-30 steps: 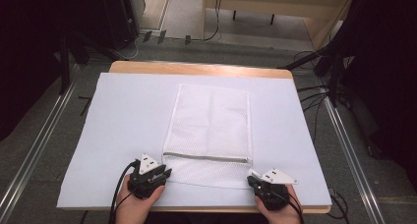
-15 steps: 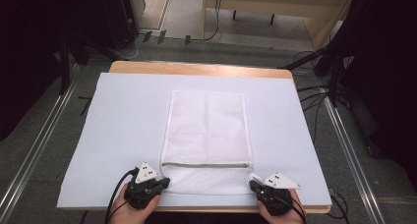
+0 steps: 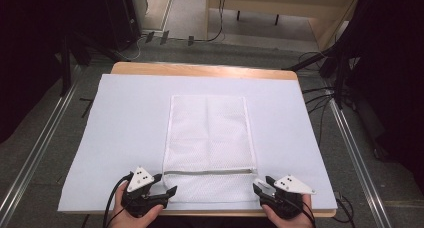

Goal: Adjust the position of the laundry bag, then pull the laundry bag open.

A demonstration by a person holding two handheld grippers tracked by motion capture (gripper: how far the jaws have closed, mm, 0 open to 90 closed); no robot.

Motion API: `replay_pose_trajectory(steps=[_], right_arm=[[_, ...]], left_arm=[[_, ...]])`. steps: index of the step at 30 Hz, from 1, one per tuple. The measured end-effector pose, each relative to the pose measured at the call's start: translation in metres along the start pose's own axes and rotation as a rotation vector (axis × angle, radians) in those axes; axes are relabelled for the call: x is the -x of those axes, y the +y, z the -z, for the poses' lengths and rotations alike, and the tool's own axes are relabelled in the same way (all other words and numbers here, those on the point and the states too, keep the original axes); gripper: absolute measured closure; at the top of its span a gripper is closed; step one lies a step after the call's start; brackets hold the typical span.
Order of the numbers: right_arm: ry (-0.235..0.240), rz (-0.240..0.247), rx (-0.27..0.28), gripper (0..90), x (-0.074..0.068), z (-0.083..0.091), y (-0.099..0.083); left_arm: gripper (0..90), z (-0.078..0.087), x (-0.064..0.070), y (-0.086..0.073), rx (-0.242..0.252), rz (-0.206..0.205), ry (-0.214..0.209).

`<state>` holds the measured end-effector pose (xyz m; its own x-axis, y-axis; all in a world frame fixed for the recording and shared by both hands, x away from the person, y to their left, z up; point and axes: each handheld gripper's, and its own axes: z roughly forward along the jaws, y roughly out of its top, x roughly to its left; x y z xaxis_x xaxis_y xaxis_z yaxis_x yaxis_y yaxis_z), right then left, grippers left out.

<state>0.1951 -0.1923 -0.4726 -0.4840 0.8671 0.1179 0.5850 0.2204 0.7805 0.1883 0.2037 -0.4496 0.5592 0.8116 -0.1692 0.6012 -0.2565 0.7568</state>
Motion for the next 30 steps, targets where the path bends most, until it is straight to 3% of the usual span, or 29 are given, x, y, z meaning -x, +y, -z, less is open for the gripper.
replay_pose_trajectory(steps=[4,8,9,10,18,21,26,30], right_arm=[[0.027,-0.013,-0.001,33.0,0.008,-0.005,0.008],[0.070,-0.053,-0.014,29.7,0.019,-0.013,0.020],[0.081,-0.046,-0.022,29.9,0.021,-0.015,0.024],[0.072,-0.006,-0.043,29.8,0.022,-0.019,0.030],[0.119,-0.010,-0.039,29.0,0.029,-0.025,0.035],[0.137,-0.020,-0.050,29.9,0.031,-0.028,0.029],[0.142,0.006,-0.061,30.1,0.027,-0.031,0.025],[0.140,0.035,-0.062,35.5,0.024,-0.035,0.025]], left_arm=[[30.8,-0.003,0.000,0.004,0.053,-0.007,0.009],[27.8,-0.012,-0.002,0.016,0.063,0.058,-0.024],[28.2,-0.013,-0.002,0.019,0.072,0.061,-0.032],[29.2,-0.015,0.000,0.023,0.077,0.060,-0.037],[33.7,-0.040,0.023,0.051,0.103,0.021,-0.068],[36.3,-0.054,0.037,0.058,0.090,0.001,-0.085],[42.3,-0.080,0.062,0.064,0.063,-0.037,-0.119],[63.6,-0.097,0.078,0.067,0.047,-0.091,-0.161]])
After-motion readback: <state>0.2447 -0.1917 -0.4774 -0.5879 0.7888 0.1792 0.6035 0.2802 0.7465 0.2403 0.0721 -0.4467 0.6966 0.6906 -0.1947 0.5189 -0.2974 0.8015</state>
